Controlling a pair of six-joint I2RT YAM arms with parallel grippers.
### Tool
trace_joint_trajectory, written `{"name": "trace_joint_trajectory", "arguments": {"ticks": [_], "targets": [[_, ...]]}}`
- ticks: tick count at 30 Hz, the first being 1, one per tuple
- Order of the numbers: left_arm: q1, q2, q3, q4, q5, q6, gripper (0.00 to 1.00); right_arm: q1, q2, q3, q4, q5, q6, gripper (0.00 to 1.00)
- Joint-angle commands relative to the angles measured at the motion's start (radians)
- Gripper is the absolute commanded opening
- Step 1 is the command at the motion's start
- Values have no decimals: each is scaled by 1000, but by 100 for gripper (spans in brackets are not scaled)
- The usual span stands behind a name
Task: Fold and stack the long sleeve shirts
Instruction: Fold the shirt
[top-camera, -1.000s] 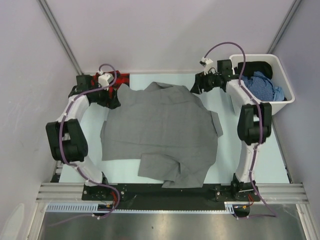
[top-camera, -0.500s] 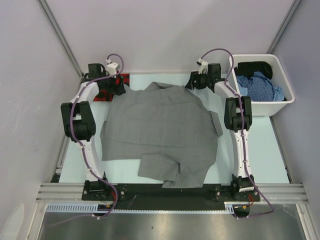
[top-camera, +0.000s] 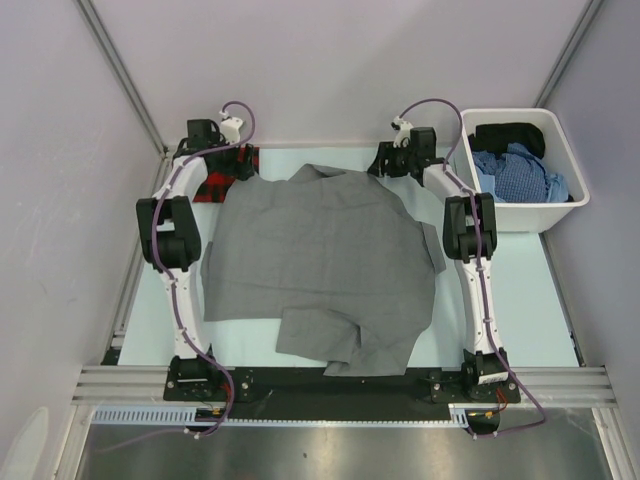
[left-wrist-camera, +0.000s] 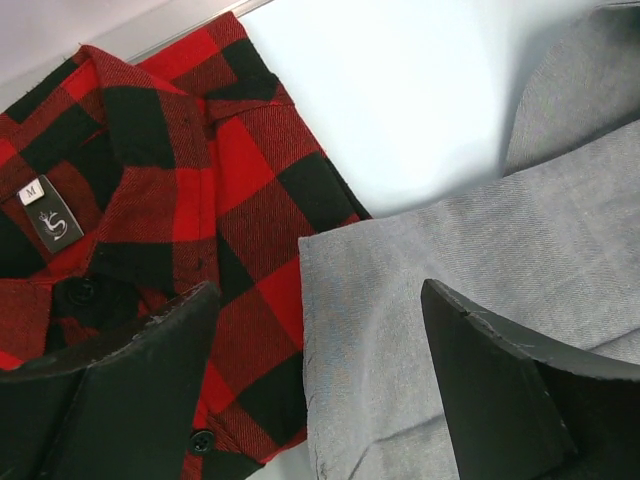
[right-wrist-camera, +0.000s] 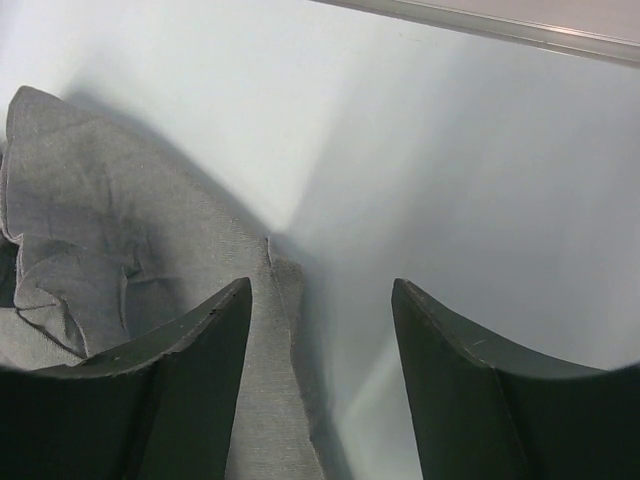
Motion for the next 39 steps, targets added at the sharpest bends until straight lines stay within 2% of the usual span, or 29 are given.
{"name": "trace_joint_trajectory", "arguments": {"ticks": [1, 8, 10, 14, 15, 16, 17, 18, 19, 24, 25, 28, 33, 39], "targets": [[3, 9, 50, -1, -4, -25, 87, 11, 21, 57, 20, -9, 13, 62], [2, 46, 111, -62, -2, -24, 86, 37, 73, 158, -81, -17, -10, 60], [2, 75, 160, -128, -8, -11, 85, 42, 81, 186, -119, -17, -10, 55], [3, 84, 173, -154, 7, -2, 79, 45, 78, 177, -126, -3, -13, 35], [3, 86, 174, -154, 10, -4, 77, 42, 76, 178, -130, 4, -15, 22], [3, 90, 191, -156, 13, -7, 72, 39, 75, 178, -130, 14, -13, 15], [3, 105, 205, -175, 18, -5, 68, 34, 73, 181, -130, 20, -10, 3], [5, 110, 216, -182, 19, -5, 64, 31, 70, 184, -130, 23, -6, 0], [3, 112, 226, -185, 27, -5, 56, 21, 68, 190, -126, 26, 4, 0], [6, 101, 242, -188, 119, -13, 37, -21, 21, 190, -78, -22, 88, 0], [8, 98, 248, -188, 139, -14, 26, -27, 15, 190, -73, -43, 99, 0], [9, 70, 248, -182, 182, -19, 0, -41, -22, 187, -64, -89, 133, 0], [31, -25, 182, -148, 245, -11, 0, -41, -108, 117, -70, -170, 153, 0], [61, -210, -22, -209, 318, 169, 0, -36, -276, -13, -179, -276, 51, 0]]}}
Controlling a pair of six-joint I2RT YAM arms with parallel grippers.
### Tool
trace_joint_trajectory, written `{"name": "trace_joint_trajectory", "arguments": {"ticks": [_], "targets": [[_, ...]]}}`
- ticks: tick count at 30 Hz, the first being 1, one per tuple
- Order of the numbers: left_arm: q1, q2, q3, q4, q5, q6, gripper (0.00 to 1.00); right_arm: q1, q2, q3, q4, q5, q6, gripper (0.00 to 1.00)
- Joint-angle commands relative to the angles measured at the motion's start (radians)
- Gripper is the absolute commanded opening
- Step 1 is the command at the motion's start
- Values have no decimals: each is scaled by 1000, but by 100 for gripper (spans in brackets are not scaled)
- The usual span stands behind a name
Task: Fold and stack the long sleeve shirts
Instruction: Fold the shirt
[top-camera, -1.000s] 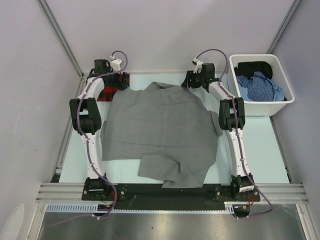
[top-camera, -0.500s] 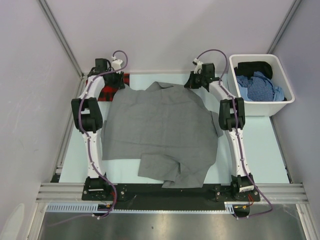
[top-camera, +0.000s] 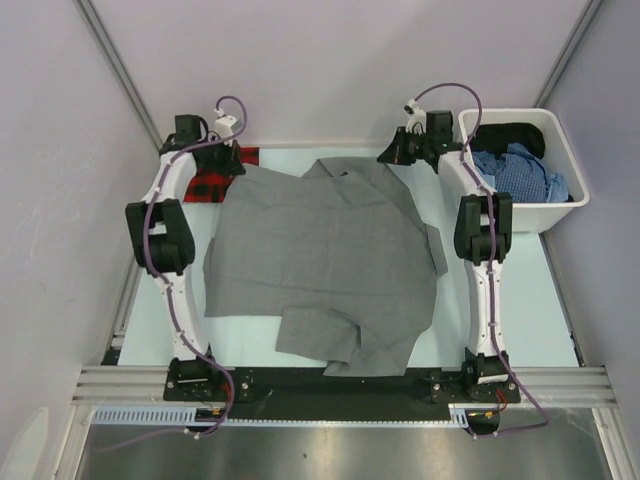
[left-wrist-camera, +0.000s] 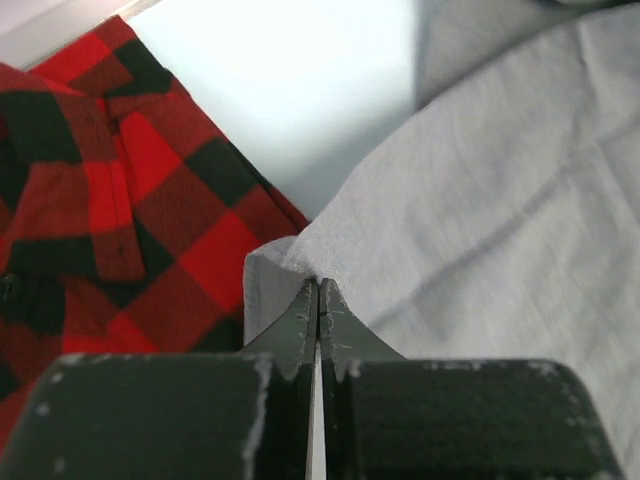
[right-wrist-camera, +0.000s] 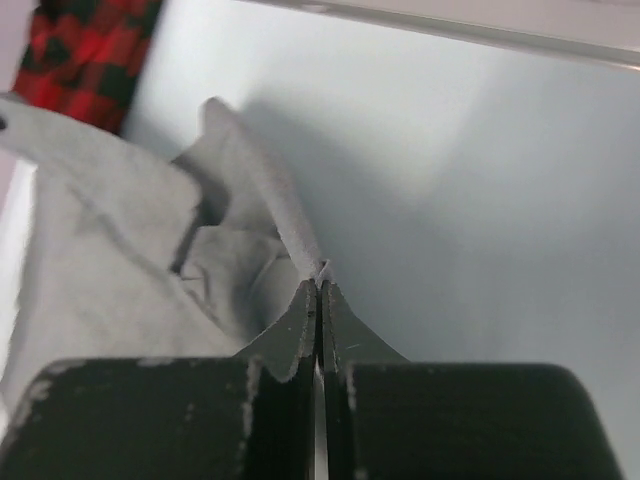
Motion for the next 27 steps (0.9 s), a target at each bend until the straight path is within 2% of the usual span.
{"name": "trace_joint_trajectory", "arguments": {"ticks": [1, 3, 5, 7, 9, 10, 12, 13, 14, 15, 16, 18, 19, 22, 27], "targets": [[40, -216, -150, -47, 124, 195, 0, 11, -259, -120, -69, -138, -70, 0], [54, -309, -228, -102, 153, 272, 0, 7, -340, -229, -111, -175, -126, 0], [72, -386, -366, -162, 180, 396, 0, 10, -484, -407, -152, -196, -225, 0], [77, -486, -499, -266, 171, 569, 0, 20, -568, -558, -275, -205, -322, 0], [77, -564, -587, -343, 160, 686, 0, 31, -650, -642, -430, -204, -478, 0], [75, -585, -677, -376, 148, 770, 0, 37, -672, -691, -469, -189, -522, 0], [75, -641, -765, -378, 95, 824, 0, 68, -707, -775, -602, -167, -664, 0], [72, -653, -834, -378, 79, 882, 0, 75, -707, -786, -637, -135, -695, 4], [72, -662, -863, -372, 39, 905, 1, 77, -707, -791, -677, -127, -708, 25], [71, -673, -888, -362, 28, 915, 14, 74, -695, -782, -686, -124, -706, 38], [71, -684, -920, -334, 16, 916, 23, 71, -691, -766, -685, -129, -697, 56], [72, -688, -934, -320, -3, 915, 38, 71, -660, -687, -625, -138, -653, 69], [71, -688, -934, -305, -6, 895, 42, 76, -645, -649, -593, -135, -598, 76], [72, -687, -913, -302, -11, 858, 52, 114, -530, -472, -467, -132, -483, 78], [82, -684, -871, -299, 5, 774, 54, 192, -289, -159, -379, -133, -345, 79]]}}
